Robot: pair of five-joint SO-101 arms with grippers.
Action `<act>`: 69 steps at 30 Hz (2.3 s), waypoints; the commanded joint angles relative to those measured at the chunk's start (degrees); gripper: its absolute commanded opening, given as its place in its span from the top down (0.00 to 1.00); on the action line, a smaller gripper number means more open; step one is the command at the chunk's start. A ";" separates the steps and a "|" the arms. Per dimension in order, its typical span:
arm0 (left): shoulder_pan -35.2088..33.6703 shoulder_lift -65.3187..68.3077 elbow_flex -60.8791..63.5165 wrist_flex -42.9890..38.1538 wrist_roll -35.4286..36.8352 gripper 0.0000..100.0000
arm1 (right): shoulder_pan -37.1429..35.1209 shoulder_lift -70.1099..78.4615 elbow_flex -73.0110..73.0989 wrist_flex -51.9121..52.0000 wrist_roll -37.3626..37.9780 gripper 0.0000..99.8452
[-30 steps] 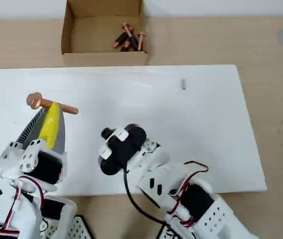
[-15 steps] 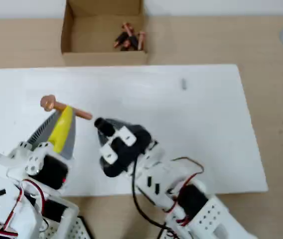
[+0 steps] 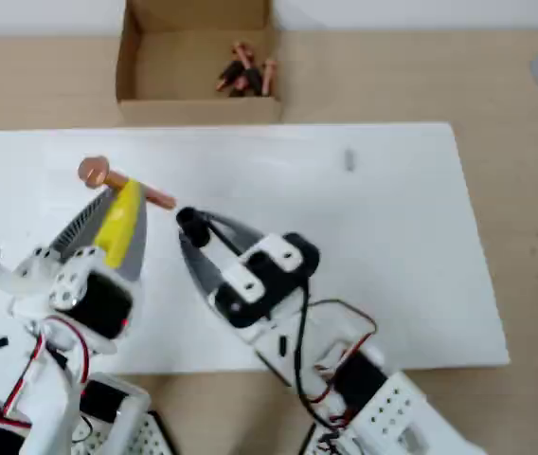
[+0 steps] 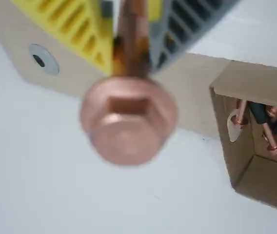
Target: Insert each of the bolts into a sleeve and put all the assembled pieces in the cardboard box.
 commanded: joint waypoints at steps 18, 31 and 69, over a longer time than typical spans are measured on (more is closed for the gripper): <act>11.87 3.21 -1.67 4.31 -5.63 0.99 | -0.57 -1.54 -0.57 -1.67 -6.24 0.99; -1.76 3.21 3.69 -3.69 -8.53 0.99 | -0.92 -1.54 -0.92 -1.67 -6.24 0.99; 4.04 4.18 -3.87 3.52 -20.57 0.99 | -0.92 -1.54 -3.30 -1.32 -6.24 0.99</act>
